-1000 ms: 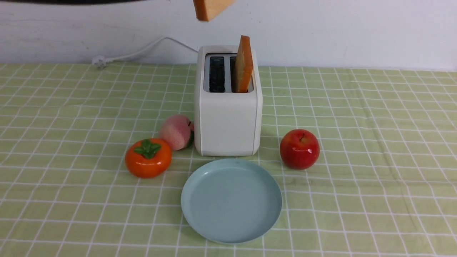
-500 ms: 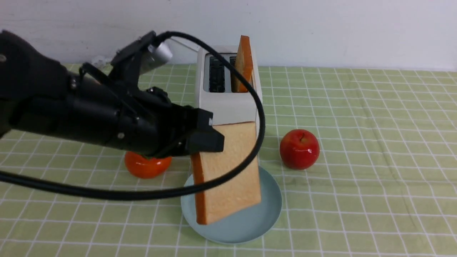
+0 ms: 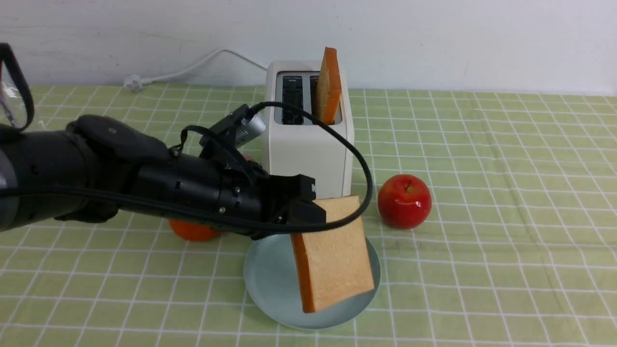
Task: Take toasted bread from bread machine on green coffee tablecloth place on plate.
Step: 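Place the slice of bread on the plate with the left gripper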
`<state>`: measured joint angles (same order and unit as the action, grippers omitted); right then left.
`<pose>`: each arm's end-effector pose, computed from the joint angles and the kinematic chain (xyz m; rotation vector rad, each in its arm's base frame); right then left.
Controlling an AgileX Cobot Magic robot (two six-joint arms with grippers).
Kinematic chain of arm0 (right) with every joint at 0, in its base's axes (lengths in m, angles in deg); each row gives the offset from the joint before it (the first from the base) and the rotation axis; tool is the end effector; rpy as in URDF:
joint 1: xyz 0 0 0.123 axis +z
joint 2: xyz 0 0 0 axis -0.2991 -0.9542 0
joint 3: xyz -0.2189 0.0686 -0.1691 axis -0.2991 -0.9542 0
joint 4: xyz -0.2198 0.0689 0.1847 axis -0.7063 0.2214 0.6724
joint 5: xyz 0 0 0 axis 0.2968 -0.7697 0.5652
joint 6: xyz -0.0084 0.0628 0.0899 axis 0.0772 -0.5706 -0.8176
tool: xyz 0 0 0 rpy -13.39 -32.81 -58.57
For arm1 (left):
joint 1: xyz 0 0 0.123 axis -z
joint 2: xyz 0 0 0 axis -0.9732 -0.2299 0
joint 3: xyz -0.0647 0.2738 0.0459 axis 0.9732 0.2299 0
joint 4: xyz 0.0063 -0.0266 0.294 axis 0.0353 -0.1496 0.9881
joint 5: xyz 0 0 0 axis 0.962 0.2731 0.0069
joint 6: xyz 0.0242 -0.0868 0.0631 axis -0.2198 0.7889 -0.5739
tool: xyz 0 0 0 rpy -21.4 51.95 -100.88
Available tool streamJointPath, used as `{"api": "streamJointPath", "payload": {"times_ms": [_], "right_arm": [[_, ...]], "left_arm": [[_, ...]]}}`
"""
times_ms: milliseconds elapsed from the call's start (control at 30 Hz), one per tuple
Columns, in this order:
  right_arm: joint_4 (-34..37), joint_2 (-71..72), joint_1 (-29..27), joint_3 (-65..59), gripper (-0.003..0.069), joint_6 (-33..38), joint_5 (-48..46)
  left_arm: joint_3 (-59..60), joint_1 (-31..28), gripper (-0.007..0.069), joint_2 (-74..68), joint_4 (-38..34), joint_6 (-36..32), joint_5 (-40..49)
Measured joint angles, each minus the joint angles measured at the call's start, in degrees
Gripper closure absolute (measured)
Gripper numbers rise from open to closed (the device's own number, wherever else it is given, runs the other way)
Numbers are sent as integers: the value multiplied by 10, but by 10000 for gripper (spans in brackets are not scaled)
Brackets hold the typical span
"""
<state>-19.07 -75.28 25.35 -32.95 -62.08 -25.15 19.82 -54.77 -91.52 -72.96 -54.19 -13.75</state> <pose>0.0961 0.0661 0.4065 -0.5487 2.0873 0.5514 0.3387 -0.1963 0.2068 0.1328 2.4177 -1.0475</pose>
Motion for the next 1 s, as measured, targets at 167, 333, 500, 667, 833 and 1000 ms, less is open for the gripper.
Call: {"api": "streamJointPath", "payload": {"times_ms": [167,333,500,667,833,1000], "right_arm": [[-1,5,0,0,659,0,-1],[-1,7,0,0,659,0,-1],[-1,7,0,0,658,0,-1],[2,7,0,0,657,0,-1],[10,7,0,0,655,5,-1],[19,7,0,0,655,13,-1]], "left_arm": [[0,0,510,-26,-2,0,-17],[0,0,510,-45,3,0,-22],[0,0,461,-50,29,0,-30],[0,0,218,-50,62,0,-48],[0,0,26,-36,91,0,-80],[0,0,-29,1,131,0,-138]]}}
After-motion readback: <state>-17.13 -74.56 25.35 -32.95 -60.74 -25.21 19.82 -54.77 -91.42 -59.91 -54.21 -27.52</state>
